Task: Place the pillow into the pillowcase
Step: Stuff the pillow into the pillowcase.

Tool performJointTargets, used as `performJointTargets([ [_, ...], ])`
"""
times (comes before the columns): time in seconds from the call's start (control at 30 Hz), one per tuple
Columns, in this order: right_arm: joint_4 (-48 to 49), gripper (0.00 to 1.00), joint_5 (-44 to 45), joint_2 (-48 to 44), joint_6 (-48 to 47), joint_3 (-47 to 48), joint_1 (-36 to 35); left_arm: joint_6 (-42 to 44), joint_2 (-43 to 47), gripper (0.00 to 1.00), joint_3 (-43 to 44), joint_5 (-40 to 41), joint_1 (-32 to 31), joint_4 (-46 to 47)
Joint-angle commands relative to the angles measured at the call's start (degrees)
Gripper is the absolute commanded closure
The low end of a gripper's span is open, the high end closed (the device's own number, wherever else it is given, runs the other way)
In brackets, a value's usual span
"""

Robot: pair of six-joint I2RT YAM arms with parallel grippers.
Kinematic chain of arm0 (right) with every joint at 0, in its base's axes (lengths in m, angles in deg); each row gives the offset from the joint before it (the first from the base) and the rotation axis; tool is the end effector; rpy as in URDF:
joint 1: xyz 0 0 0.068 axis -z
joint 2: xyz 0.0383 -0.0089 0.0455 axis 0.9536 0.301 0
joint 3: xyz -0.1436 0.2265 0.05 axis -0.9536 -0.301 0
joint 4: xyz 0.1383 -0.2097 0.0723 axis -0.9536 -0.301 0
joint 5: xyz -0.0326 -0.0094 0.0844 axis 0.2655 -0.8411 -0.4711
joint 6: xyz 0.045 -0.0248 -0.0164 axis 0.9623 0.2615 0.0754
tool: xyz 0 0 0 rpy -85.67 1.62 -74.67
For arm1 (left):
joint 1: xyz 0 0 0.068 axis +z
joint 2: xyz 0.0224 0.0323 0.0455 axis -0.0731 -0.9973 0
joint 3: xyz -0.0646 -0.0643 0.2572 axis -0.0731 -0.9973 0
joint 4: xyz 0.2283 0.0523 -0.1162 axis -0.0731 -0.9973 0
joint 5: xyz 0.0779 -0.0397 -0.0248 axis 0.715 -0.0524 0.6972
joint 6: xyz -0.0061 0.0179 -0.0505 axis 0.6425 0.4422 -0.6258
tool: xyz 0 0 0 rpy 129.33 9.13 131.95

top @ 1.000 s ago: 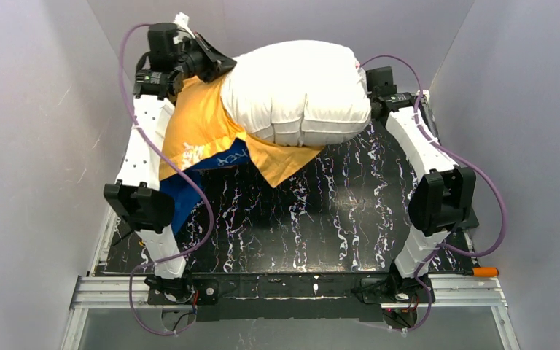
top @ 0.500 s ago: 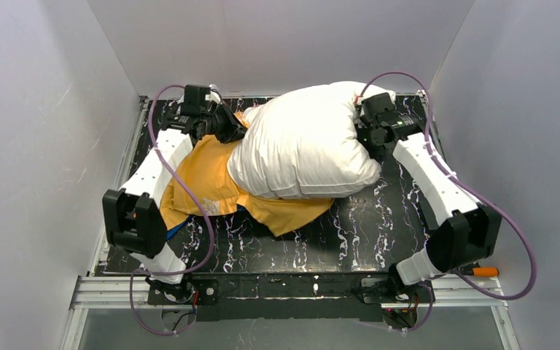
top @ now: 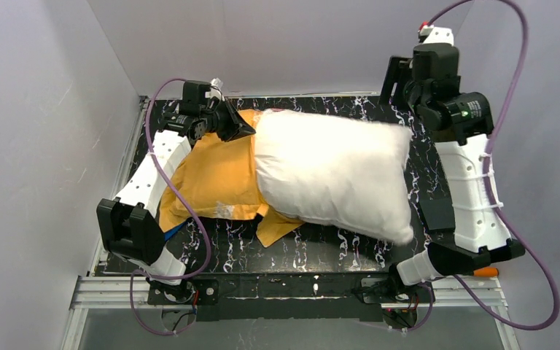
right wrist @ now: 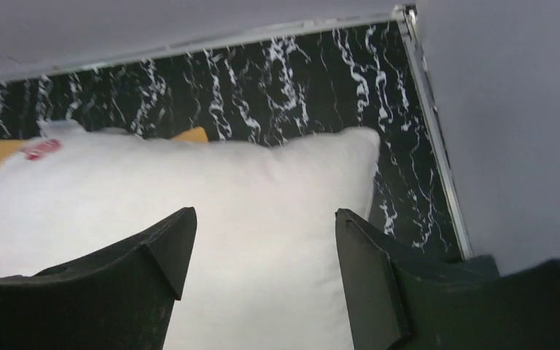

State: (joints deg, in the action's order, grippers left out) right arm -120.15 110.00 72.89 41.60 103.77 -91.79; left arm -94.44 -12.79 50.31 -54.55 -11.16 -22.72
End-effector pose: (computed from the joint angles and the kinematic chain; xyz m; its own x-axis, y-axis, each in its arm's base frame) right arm 0.2468 0.0705 0.5131 -0.4053 0.1072 -0.9079 0.1638 0.9855 0.0432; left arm 0.3412 -0.1095 0.3670 -0.7675 -0.4264 -0.4787 0.0972 0.6607 -0.7443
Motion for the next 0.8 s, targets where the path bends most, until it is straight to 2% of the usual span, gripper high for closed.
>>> performJointTargets([
  [0.0, 4.12, 0.22, -5.19, 2.70, -3.14, 6.33, -0.36, 2.18, 0.97, 1.00, 3.83, -3.66, -0.89, -2.72],
  [0.07, 6.15, 0.22, -18.56, 4.27, -4.91, 5.55, -0.46, 1.71, 0.48, 1.00, 4.39, -4.93, -0.96, -2.27],
  [0.1, 7.04, 0.22, -22.53, 5.18, -4.95, 4.18, -0.46, 1.37, 0.09, 1.00, 4.66, -5.84, -0.98, -1.94],
  [0.13, 7.53, 0.24, -31.44, 6.31, -4.78, 2.57, -0.68, 0.91, -0.26, 1.00, 4.87, -6.76, -0.94, -1.72],
  [0.17, 8.35, 0.26, -36.12, 7.31, -4.52, 0.51, -1.48, 0.48, -0.50, 1.00, 5.03, -7.41, -0.95, -1.26],
  [0.3, 12.10, 0.30, -47.32, 11.08, -4.16, -11.03, -5.44, -2.28, -1.48, 1.00, 5.40, -9.45, -0.99, 0.95],
  [0.43, 12.94, 0.32, -56.84, 17.80, -4.61, -14.37, -6.85, -7.84, -3.61, 1.00, 8.30, -12.11, -1.50, 5.41],
  [0.53, 17.75, 0.34, -65.27, 22.92, -0.84, -15.07, -7.06, -12.73, -6.71, 1.00, 13.18, -14.41, -3.37, 9.15],
  [0.6, 25.87, 0.43, -72.17, 25.87, 5.90, -16.88, -7.12, -18.48, -9.93, 1.00, 17.16, -16.63, -5.50, 13.98],
  [0.67, 38.02, 0.57, -75.87, 27.40, 15.35, -19.95, -7.39, -25.10, -13.36, 1.00, 21.45, -18.76, -8.06, 20.48],
  [0.73, 55.62, 0.68, -78.41, 28.45, 28.15, -24.16, -7.79, -29.49, -16.83, 1.00, 27.26, -19.71, -11.08, 24.30],
  [0.77, 67.60, 0.75, -78.79, 29.20, 34.78, -25.75, -7.88, -30.06, -18.47, 1.00, 30.95, -20.15, -12.37, 24.02],
])
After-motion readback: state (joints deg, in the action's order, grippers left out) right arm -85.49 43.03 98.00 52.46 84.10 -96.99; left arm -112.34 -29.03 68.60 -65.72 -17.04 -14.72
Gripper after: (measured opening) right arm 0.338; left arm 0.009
